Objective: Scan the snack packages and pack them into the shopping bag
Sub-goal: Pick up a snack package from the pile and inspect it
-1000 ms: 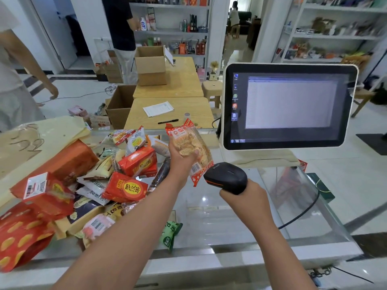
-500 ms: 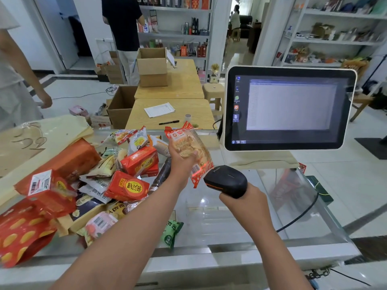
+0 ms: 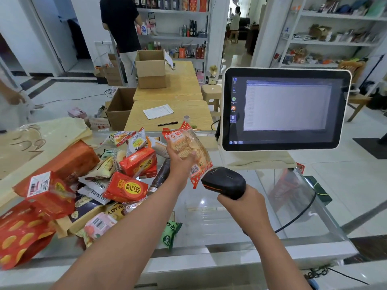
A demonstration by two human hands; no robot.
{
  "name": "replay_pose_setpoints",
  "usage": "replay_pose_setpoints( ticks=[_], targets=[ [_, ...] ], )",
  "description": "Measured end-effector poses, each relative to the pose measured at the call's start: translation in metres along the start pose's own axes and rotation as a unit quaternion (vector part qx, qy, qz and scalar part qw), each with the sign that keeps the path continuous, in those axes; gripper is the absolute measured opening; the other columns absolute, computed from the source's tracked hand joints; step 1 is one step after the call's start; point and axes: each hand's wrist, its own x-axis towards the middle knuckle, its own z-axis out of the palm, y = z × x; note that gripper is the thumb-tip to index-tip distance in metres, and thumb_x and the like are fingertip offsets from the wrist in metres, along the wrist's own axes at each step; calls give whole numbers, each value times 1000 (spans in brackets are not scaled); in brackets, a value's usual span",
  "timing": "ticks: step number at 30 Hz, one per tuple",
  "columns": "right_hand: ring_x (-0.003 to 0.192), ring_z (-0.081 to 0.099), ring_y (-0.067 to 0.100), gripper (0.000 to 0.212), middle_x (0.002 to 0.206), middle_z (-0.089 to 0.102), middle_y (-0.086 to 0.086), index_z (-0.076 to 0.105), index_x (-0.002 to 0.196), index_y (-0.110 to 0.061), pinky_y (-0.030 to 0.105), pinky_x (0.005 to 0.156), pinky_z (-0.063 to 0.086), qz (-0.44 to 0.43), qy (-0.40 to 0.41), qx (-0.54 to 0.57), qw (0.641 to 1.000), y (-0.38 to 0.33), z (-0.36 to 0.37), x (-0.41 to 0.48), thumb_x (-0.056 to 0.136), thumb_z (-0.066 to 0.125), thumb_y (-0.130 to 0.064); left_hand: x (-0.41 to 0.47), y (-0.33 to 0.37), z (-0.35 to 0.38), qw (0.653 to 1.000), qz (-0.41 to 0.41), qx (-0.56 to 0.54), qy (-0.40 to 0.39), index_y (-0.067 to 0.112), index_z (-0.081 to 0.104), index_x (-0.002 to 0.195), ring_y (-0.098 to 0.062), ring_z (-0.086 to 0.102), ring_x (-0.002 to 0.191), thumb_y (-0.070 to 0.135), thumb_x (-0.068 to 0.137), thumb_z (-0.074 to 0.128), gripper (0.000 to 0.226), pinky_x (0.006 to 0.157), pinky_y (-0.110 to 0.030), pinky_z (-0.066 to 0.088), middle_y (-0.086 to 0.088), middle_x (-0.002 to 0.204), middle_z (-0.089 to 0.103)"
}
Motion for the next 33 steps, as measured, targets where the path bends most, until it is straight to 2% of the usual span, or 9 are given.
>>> replay_pose_setpoints(
  ticks=[5,9,12,16,20,26,29,33],
  targets=[
    [48,47,6,13,51,52,-7,57,66,-17,13,42,34,-9,3,1,1000,1,-1,0,71,69,-16,0,2,1,1000,-3,-5,-7,38,-3,150,-16,45,119,0,92,59,93,74,-25,50,2,136,42],
    [48,43,7,16,49,49,-7,54,63,-15,16,43,34,-8,9,2,1000,3,0,0,70,68,-16,-1,3,1,1000,-4,-6,3,38,0,150,-22,44,128,0,91,60,92,90,-38,48,-1,141,41],
    [50,43,11,15,51,49,-3,56,65,-8,21,46,36,-11,12,-8,1000,4,1,0,69,68,-16,-1,3,2,1000,1,2,1,37,-1,150,-22,42,131,1,91,60,92,98,-41,44,-1,143,39],
    [50,43,10,14,51,49,-4,56,67,-8,20,46,36,-15,13,-5,1000,4,0,-1,70,68,-16,-1,4,3,1000,8,-1,-4,36,1,151,-17,44,123,-1,91,59,91,99,-42,44,5,131,42],
    [49,43,9,14,51,50,-5,56,67,-10,18,45,36,-17,11,0,1000,3,-1,-1,70,68,-16,1,4,2,1000,8,5,-4,37,1,150,-16,44,121,-1,91,60,91,100,-43,44,6,129,41],
    [48,41,9,15,50,48,-5,55,65,-9,16,43,34,-14,9,4,1000,4,0,-2,70,68,-15,2,2,0,1000,4,6,8,38,2,150,-25,42,131,1,90,61,92,104,-50,43,-3,145,38],
    [48,41,9,15,50,48,-5,55,64,-11,16,44,33,-11,9,4,1000,3,1,-1,70,68,-15,2,0,-1,1000,10,8,4,36,1,150,-24,42,132,2,91,60,91,104,-47,43,-3,146,37],
    [48,44,7,13,51,51,-6,57,66,-13,15,44,34,-12,2,12,1000,2,0,-2,71,69,-14,3,-2,-3,1000,14,1,-1,38,3,150,-24,45,130,2,91,61,90,102,-50,45,-3,144,41]
  ],
)
